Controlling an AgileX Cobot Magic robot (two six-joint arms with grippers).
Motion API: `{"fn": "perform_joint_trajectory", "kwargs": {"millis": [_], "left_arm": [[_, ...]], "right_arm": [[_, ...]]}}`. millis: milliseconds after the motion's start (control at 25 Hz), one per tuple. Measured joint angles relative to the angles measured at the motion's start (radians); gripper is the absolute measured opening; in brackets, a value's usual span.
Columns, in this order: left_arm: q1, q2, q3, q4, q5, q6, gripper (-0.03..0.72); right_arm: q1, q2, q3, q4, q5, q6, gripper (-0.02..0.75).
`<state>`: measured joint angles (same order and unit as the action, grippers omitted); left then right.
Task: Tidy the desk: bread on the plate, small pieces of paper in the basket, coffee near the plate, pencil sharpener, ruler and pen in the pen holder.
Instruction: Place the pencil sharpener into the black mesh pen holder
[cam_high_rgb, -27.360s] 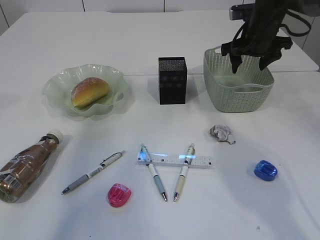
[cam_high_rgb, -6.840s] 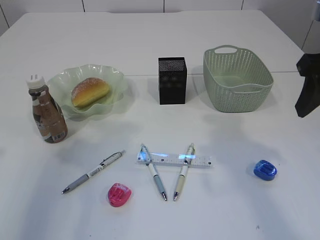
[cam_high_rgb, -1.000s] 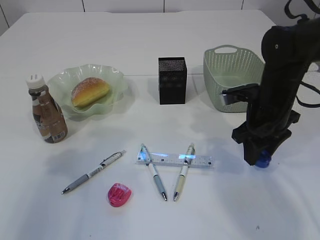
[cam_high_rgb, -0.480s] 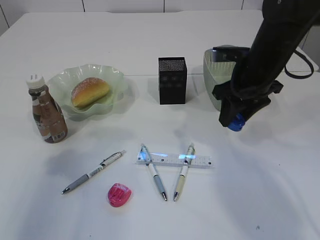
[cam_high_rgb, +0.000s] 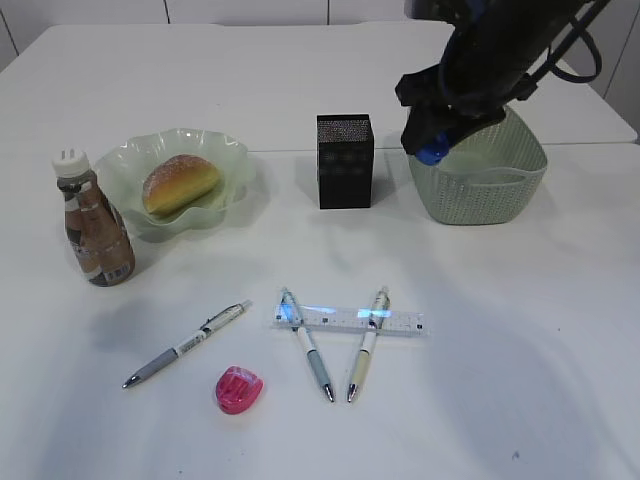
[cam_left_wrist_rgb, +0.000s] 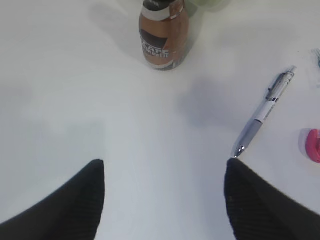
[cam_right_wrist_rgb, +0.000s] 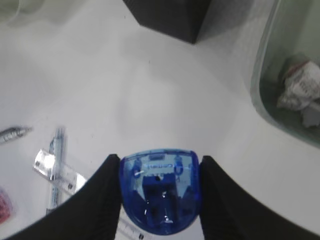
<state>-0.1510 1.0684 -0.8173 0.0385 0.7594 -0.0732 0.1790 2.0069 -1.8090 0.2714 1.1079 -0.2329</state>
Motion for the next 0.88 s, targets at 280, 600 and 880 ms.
{"fn": "perform_joint_trajectory", "kwargs": {"millis": [280,600,880], "left_arm": [[0.0,0.0,0.0,0.0,0.0,0.0,0.525],[0.0,0.0,0.0,0.0,0.0,0.0,0.525],[0.0,0.0,0.0,0.0,-0.004,0.0,0.525]], "right_arm": [[0.023,0.003,-0.009,0.01,-0.141,0.0,0.354],[0.043,0.012,-0.009,0.028,-0.369,-0.004,0.354],[0.044,0.014,-0.009,0.037,-0.565,-0.008,0.354]]}}
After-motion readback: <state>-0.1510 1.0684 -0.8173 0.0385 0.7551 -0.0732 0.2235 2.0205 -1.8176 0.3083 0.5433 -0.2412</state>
